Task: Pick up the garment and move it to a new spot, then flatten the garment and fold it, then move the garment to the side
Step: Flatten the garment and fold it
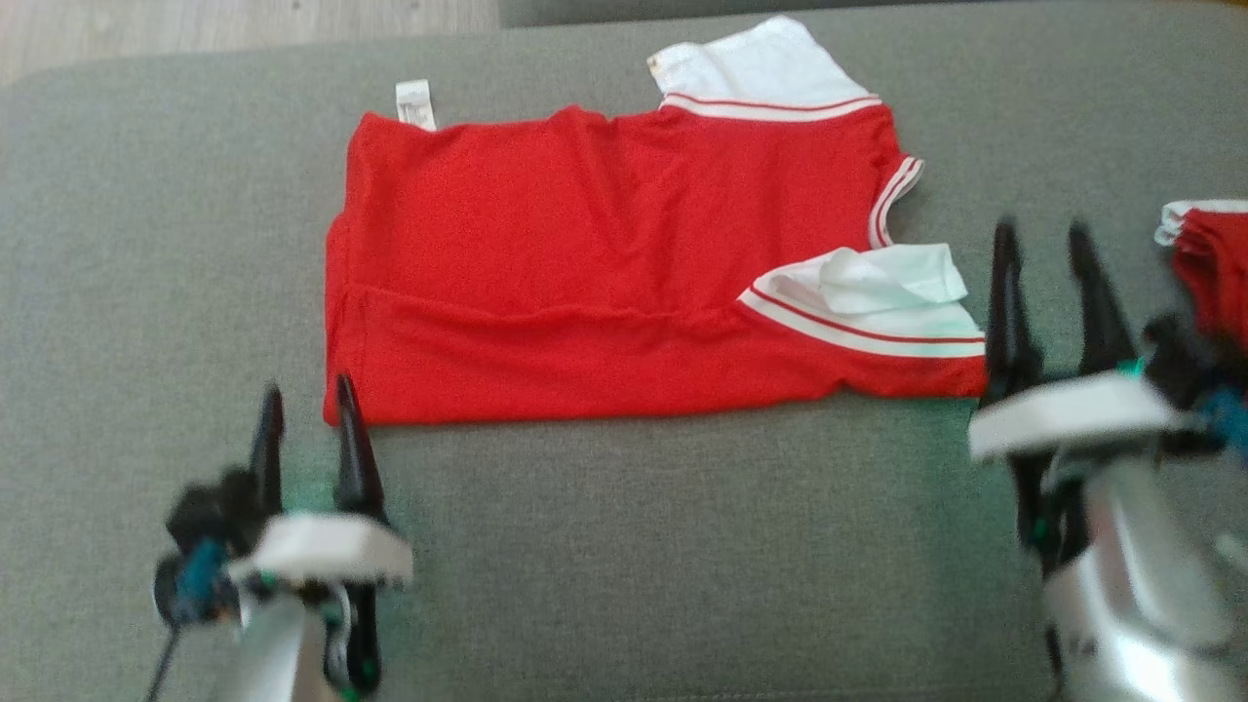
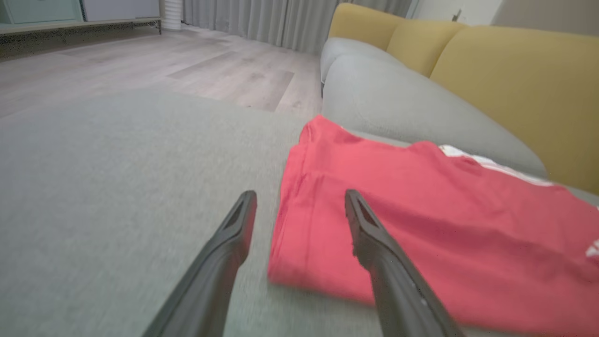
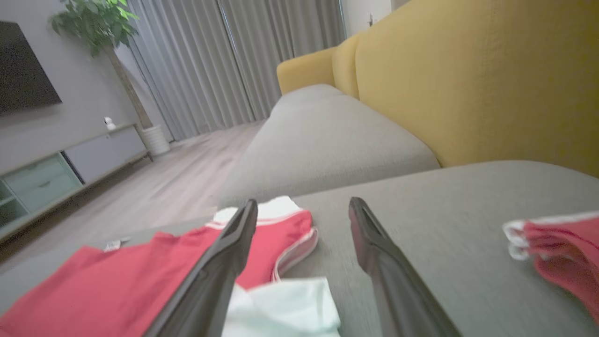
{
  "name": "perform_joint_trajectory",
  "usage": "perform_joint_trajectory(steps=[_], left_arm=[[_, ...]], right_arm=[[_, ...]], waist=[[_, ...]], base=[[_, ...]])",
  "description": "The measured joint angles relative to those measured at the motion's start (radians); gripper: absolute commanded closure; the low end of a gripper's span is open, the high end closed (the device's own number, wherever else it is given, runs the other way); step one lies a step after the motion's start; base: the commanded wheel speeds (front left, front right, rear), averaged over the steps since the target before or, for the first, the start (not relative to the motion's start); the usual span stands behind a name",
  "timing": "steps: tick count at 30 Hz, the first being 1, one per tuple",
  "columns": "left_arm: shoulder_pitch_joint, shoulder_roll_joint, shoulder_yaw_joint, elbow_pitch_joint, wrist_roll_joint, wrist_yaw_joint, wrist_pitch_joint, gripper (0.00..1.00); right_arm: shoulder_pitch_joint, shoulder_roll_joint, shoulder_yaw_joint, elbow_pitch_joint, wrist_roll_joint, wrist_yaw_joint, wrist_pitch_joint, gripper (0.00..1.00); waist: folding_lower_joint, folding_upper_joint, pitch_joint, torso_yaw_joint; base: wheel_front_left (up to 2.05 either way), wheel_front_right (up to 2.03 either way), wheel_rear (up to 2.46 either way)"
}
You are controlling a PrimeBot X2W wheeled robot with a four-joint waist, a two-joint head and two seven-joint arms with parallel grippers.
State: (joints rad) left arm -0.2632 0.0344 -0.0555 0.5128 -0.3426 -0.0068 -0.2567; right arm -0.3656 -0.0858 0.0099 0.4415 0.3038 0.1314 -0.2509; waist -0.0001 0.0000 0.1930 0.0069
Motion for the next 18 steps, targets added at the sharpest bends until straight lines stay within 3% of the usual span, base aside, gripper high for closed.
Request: perform_joint_trajectory(steps=[7, 18], left_arm=[[0.166, 0.001, -0.013, -0.043, 0.069, 0.009, 0.000, 0.00], [0.311, 0.005, -0.041, -0.072, 0.080, 0.017, 0.000, 0.00]], right_arm=[[0.190, 0.025, -0.005, -0.026, -0.148, 0.000, 0.000, 0.00], [0.317, 0.038, 0.007, -0.007, -0.124, 0.000, 0.000, 0.00]], waist=[[-0.0001, 0.0000, -0.064, 0.003], [-0.0002, 0.0000, -0.164, 0.013]], base=[[0.00, 0.00, 0.00], [0.00, 0.00, 0.00]])
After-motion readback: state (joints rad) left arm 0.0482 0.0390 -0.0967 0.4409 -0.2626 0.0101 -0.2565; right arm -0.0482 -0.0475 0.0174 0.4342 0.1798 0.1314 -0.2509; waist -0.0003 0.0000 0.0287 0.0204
